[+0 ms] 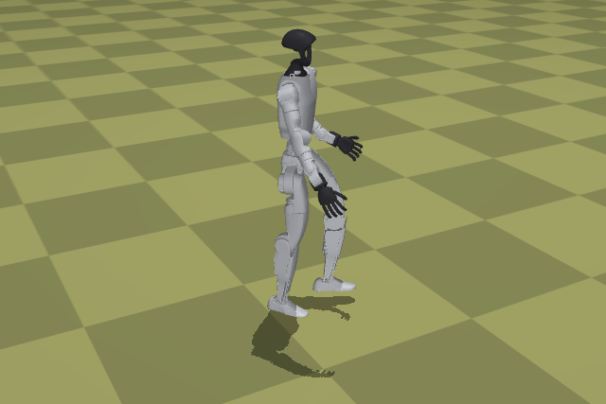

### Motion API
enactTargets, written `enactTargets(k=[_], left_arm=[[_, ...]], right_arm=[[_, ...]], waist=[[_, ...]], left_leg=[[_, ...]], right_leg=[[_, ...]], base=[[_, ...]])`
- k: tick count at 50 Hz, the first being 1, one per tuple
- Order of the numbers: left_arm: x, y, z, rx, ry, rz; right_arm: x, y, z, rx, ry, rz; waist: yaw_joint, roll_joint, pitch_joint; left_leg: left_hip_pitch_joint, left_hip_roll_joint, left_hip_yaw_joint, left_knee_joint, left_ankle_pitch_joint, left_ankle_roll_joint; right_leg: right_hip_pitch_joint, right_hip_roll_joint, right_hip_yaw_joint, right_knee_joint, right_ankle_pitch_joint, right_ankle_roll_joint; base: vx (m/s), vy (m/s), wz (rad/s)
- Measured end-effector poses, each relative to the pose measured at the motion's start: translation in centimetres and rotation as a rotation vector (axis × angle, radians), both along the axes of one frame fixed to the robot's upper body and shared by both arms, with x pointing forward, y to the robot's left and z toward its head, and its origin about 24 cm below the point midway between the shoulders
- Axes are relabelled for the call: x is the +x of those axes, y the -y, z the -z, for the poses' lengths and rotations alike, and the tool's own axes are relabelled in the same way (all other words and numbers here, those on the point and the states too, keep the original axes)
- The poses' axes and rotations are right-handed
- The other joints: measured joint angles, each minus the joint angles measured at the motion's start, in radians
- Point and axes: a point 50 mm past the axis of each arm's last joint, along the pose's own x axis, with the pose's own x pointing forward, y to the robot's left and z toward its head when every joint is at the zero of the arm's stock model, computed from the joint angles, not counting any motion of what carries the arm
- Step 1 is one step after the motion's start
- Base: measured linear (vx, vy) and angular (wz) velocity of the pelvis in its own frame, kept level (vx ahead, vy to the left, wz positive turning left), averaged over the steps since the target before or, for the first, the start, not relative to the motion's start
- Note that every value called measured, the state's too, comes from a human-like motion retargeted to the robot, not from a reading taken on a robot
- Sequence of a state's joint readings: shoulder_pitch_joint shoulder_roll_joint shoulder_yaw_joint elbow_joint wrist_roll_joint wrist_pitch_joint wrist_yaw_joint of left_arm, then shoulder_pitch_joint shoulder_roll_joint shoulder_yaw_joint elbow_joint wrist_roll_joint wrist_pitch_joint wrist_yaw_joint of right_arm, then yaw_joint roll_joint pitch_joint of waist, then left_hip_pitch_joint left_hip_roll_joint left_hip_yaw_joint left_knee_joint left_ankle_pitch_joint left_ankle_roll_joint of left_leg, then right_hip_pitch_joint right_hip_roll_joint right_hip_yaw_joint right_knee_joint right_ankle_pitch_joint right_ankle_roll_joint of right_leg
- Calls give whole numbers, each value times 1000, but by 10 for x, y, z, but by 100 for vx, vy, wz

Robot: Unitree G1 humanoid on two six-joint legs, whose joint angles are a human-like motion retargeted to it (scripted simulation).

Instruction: Walk run

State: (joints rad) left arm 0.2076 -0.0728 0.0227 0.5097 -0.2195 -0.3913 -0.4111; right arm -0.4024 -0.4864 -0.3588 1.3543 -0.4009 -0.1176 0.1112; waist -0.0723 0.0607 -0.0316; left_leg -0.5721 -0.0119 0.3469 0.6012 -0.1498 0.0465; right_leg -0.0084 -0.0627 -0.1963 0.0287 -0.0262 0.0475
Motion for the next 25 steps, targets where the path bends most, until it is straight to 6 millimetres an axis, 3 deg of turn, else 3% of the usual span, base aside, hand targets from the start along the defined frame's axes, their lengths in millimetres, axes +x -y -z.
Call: enactTargets(k=[2, 4, 6, 8, 10, 12, 13, 14, 16, 17, 20, 23, 25], left_arm=[[2, 0, -1, 5, 3, -13], [1, -1, 0, 1, -9, -41], [-2, -1, 3, -4, -27, -66], [-5, 0, 6, -18, -48, -91], [-10, 0, 10, -38, -72, -119], [-14, -3, 14, -52, -89, -144], [-14, -4, 14, -59, -93, -152], [-13, -4, 15, -67, -96, -155], [-7, -2, 13, -78, -92, -151], [-3, 1, 11, -80, -83, -144], [13, 16, 1, -75, -32, -80], [32, 35, -11, -74, 29, 14], [41, 48, -19, -84, 71, 83]], right_arm=[[24, 8, -24, -59, 86, 6], [39, 10, -39, -97, 143, 30], [46, 9, -45, -111, 187, 69], [49, 2, -43, -103, 231, 100], [47, -13, -33, -75, 258, 98], [36, -31, -14, -35, 240, 64], [29, -39, -3, -17, 210, 37], [17, -45, 8, -11, 159, 4], [-13, -52, 34, -20, 4, -64], [-33, -52, 46, -36, -94, -92], [-116, -46, 78, -98, -411, -130], [-225, -57, 96, -36, -711, -61], [-295, -79, 95, 84, -899, 36]], waist=[[15, 7, 7], [4, 10, -4], [-12, 13, -29], [-1, 1, -49], [9, -44, -71], [27, -77, -67], [27, -61, -67], [20, -39, -59], [-11, 23, -37], [-26, 59, -28], [-26, 152, -21], [-18, 187, -47], [-24, 199, -72]], left_leg=[[-4, -2, 43, -170, 3, 31], [33, 20, 207, -306, -17, 42], [100, 33, 429, -404, -45, 45], [152, 20, 515, -458, -9, 81], [162, -21, 452, -454, -8, 192], [159, -34, 321, -423, -27, 215], [194, 12, 392, -423, -22, 215], [200, 32, 346, -409, -26, 215], [198, 35, 163, -369, -50, 215], [213, 35, 106, -354, -64, 215], [295, 32, 36, -363, -69, 215], [364, -30, -128, -413, -26, 215], [398, -65, -239, -429, 9, 215]], right_leg=[[49, 39, -28, -12, -33, -6], [86, 68, -71, -15, -66, -2], [107, 102, -99, -4, -83, 11], [125, 111, -129, 19, -67, 42], [137, 72, -148, 62, -6, 111], [166, 67, -174, 122, 146, 182], [150, 92, -196, 175, 257, 206], [119, 128, -173, 252, 351, 214], [41, 210, -76, 438, 489, 214], [5, 242, -30, 528, 510, 214], [-80, 226, -8, 725, 337, 167], [-164, 118, -55, 761, 213, 5], [-218, 21, -79, 748, 124, -70]], base=[[66, -12, 87], [62, -12, 127], [84, -8, 139], [85, -6, 76], [88, -15, 34], [102, -40, 22], [71, -21, 79], [66, 1, 133], [82, 42, 222], [73, 66, 269], [63, 46, 282], [58, 25, 342], [58, 11, 384]])
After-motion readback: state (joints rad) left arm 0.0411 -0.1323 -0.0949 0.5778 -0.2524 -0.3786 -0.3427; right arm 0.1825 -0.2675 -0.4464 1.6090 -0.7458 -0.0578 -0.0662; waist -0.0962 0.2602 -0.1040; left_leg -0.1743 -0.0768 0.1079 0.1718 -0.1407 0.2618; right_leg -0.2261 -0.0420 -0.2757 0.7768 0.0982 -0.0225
